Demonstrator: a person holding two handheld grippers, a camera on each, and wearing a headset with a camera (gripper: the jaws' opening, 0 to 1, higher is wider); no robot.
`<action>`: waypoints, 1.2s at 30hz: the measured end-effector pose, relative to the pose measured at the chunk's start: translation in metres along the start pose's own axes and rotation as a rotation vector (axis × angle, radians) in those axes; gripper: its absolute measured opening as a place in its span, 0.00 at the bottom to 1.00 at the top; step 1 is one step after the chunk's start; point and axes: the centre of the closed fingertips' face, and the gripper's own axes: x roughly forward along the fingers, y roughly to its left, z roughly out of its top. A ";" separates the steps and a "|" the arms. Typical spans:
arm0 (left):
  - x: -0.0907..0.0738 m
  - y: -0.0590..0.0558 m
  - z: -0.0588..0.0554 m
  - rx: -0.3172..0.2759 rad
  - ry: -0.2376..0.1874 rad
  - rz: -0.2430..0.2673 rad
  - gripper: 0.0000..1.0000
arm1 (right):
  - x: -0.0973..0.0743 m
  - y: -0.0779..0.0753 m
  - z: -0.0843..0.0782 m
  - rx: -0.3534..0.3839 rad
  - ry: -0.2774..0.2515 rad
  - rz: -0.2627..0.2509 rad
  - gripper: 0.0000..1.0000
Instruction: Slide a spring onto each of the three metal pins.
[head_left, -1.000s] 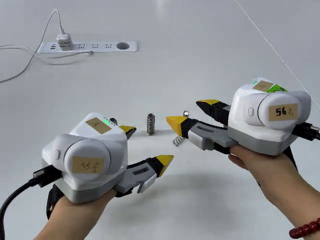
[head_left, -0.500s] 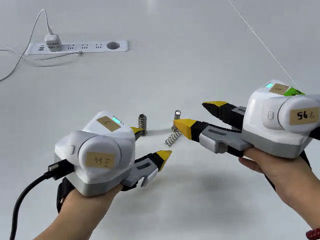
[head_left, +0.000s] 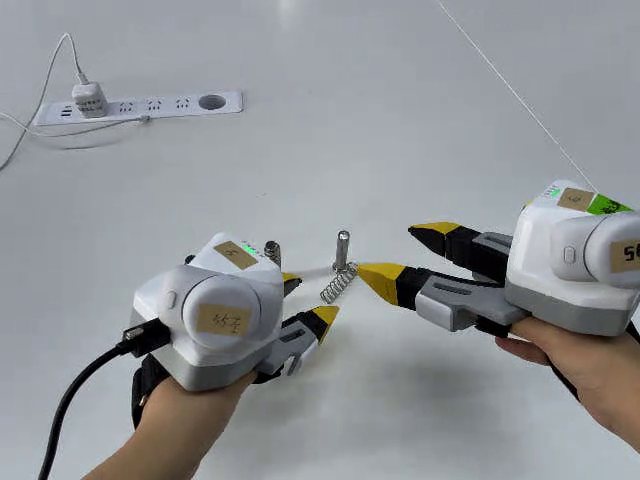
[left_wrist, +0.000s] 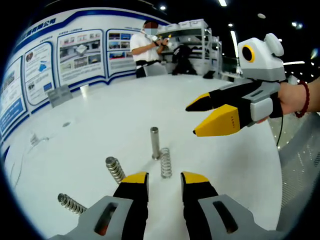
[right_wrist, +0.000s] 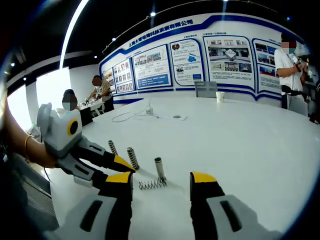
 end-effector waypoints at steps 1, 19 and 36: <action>0.003 0.000 0.000 -0.004 0.004 -0.001 0.26 | 0.000 0.000 -0.002 0.000 0.003 0.005 0.47; 0.023 -0.003 -0.010 0.025 0.065 -0.018 0.18 | -0.005 -0.004 -0.019 -0.002 0.043 0.007 0.45; 0.025 -0.004 -0.009 0.055 0.068 -0.016 0.11 | -0.006 -0.007 -0.021 0.020 0.047 -0.013 0.44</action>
